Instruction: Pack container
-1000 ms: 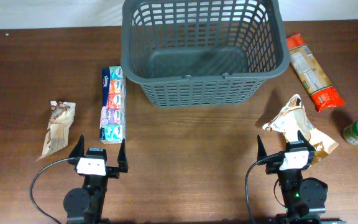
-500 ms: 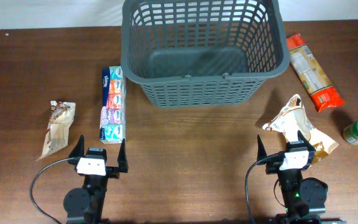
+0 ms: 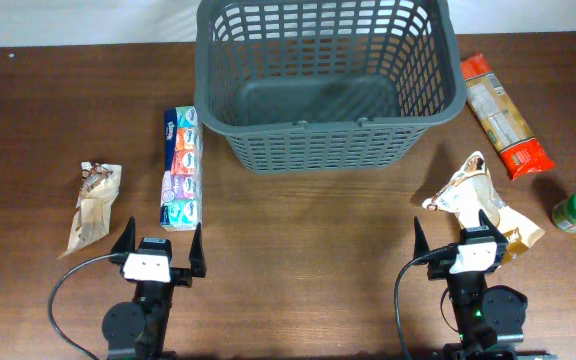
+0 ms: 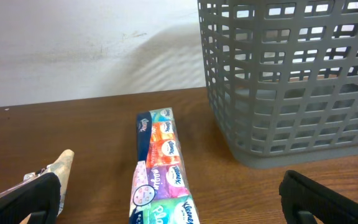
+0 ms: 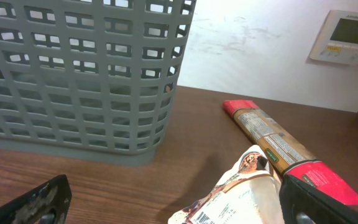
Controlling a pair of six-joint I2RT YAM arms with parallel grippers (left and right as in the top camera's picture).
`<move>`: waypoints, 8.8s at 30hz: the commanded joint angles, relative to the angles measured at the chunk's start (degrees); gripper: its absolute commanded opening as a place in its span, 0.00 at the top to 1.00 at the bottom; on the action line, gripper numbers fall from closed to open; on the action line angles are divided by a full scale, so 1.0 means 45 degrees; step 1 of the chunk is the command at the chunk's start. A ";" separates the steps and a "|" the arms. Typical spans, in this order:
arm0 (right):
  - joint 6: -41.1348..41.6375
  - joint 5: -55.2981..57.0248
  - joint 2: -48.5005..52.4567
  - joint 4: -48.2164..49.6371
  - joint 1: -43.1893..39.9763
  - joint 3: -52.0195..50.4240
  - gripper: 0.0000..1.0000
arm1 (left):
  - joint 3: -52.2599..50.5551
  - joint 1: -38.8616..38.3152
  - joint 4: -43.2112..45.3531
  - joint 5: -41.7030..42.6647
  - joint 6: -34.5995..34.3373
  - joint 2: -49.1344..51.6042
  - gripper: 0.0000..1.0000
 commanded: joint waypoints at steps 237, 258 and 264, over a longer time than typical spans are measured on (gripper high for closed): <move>0.0544 -0.1399 2.4149 -1.6592 0.1020 2.7239 0.96 | 2.1410 -0.8510 -1.4139 -0.6047 -0.4541 1.9317 0.98; 0.0549 -0.0903 2.4149 -1.6990 0.1870 2.7239 0.96 | 2.1410 -0.8131 -1.3901 -0.5945 -0.4537 1.9326 0.98; 0.0544 -0.0767 2.4149 -1.7272 0.1865 2.7239 0.96 | 2.1410 -0.8121 -1.3848 -0.5945 -0.4488 1.9351 0.98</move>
